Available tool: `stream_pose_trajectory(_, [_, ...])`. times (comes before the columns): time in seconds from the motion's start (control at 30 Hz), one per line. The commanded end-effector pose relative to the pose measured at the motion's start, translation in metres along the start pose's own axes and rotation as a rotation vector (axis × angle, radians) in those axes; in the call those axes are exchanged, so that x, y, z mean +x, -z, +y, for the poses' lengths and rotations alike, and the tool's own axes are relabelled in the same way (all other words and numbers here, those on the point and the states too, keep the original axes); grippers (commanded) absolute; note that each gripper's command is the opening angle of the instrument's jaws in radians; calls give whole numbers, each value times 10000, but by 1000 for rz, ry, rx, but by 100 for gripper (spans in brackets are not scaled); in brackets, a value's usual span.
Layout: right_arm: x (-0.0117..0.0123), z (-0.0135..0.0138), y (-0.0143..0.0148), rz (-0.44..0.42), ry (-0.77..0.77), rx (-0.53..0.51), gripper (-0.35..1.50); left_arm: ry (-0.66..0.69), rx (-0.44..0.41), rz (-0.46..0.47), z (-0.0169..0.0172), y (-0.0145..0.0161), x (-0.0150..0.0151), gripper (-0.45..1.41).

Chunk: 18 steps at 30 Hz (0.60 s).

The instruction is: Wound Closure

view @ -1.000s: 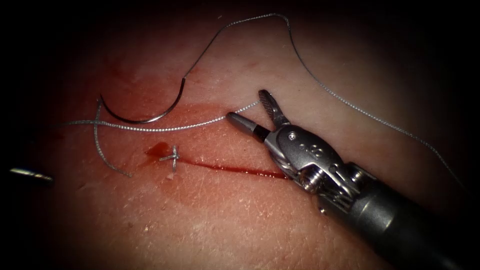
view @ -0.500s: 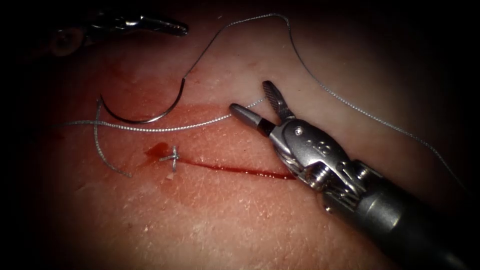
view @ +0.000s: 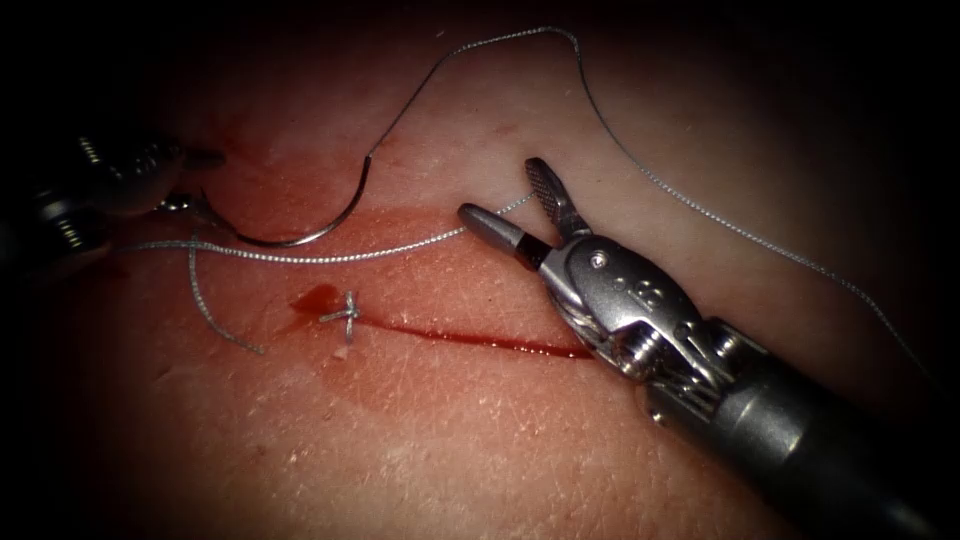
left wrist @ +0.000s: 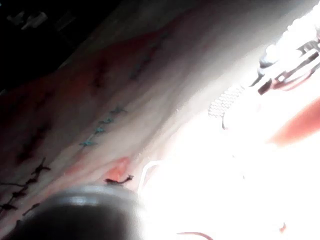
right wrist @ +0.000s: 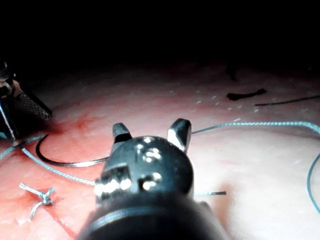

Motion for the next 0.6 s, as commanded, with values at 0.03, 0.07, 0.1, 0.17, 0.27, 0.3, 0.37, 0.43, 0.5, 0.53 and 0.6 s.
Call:
stream_pose_trajectory(0.03, [11, -1, -8, 9, 2, -1, 108, -39, 1, -4, 3, 0, -5, 34])
stream_pose_trajectory(0.07, [10, -2, -9, 10, 2, -2, 109, -70, -5, 5, -2, -10, 0, 22])
stream_pose_trajectory(0.1, [9, -3, -10, 10, -3, -3, 113, -86, -36, 18, -5, -27, 5, 22])
stream_pose_trajectory(0.17, [8, -4, -10, 10, -3, -3, 113, -102, -60, 23, -5, -40, 5, 14])
stream_pose_trajectory(0.27, [8, -4, -10, 11, -3, -4, 114, -103, -64, 31, 1, -38, -3, 27])
stream_pose_trajectory(0.3, [8, -4, -10, 11, -2, -4, 114, -98, -61, 9, 8, -23, -13, 22])
stream_pose_trajectory(0.37, [8, -4, -10, 11, -2, -4, 114, -95, -60, 6, 13, -13, -19, 14])
stream_pose_trajectory(0.43, [7, -5, -10, 11, -2, -4, 118, -96, -60, 6, 12, -13, -17, 51])
stream_pose_trajectory(0.5, [7, -5, -10, 11, -2, -4, 118, -96, -18, -12, 4, -3, -18, 67])
stream_pose_trajectory(0.53, [7, -5, -10, 11, -2, -4, 118, -94, 24, -25, -4, 7, -18, 67])
stream_pose_trajectory(0.6, [7, -5, -10, 12, -2, -4, 118, -47, 56, -50, -8, 27, -27, 59])
